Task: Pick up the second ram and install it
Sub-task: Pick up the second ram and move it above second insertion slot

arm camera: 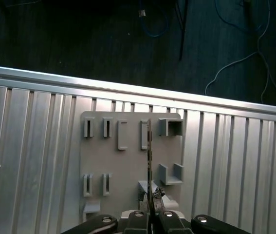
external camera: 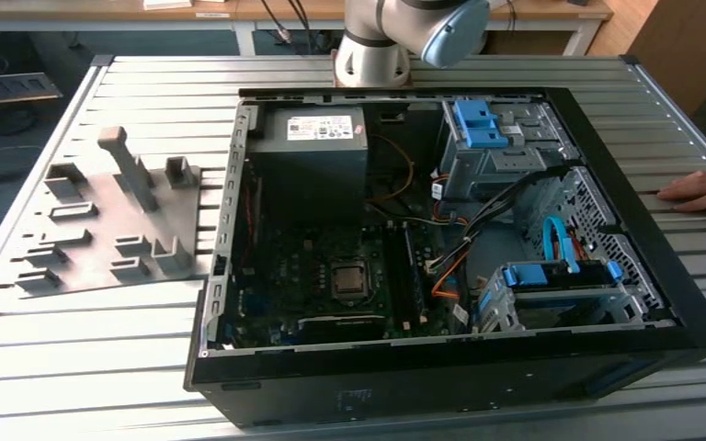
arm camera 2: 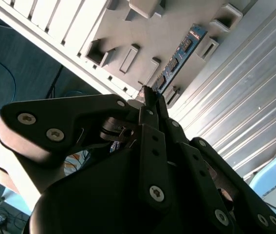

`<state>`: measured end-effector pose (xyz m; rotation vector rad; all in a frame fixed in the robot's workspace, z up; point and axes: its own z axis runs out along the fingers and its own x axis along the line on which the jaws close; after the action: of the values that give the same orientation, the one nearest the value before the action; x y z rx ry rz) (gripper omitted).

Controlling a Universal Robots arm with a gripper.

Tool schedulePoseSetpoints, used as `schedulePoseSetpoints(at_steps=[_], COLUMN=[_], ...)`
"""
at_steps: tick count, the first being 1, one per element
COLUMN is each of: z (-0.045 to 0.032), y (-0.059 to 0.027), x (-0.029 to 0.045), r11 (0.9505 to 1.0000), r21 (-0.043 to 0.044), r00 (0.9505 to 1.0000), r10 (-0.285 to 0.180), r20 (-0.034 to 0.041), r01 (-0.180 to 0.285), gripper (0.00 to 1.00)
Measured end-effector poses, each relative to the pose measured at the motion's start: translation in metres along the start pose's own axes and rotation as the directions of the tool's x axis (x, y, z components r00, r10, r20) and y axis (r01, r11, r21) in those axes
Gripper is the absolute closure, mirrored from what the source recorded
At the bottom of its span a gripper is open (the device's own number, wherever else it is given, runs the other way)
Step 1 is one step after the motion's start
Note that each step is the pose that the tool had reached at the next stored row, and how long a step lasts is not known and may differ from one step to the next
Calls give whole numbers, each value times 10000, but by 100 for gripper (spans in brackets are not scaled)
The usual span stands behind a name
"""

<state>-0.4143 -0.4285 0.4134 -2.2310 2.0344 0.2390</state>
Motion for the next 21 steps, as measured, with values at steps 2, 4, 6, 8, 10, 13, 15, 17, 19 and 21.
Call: schedulePoseSetpoints(at_steps=[2, 4, 6, 8, 10, 13, 15, 17, 19, 21], z=[-1, -2, -2, 0, 11, 17, 17, 18, 18, 19], y=[-4, -13, -28, -54, -96, -207, -293, -387, -476, -565], x=[-1, 1, 2, 6, 18, 39, 53, 69, 84, 98], r11=[10000, 10000, 10000, 10000, 10000, 10000, 10000, 10000, 10000, 10000], r21=[-2, -26, -58, -85, -79, -78, -80, -78, -79, -78], r00=[10000, 9996, 9979, 9954, 9958, 9958, 9958, 9958, 9958, 9958], r10=[2, 15, 29, 41, 44, 43, 46, 44, 43, 45], r20=[-3, -285, -643, -957, -918, -911, -912, -911, -911, -911], r01=[-2, -16, -33, -50, -52, -50, -53, -52, -51, -52], gripper=[86, 86, 86, 86, 86, 86, 86, 86, 86, 86])
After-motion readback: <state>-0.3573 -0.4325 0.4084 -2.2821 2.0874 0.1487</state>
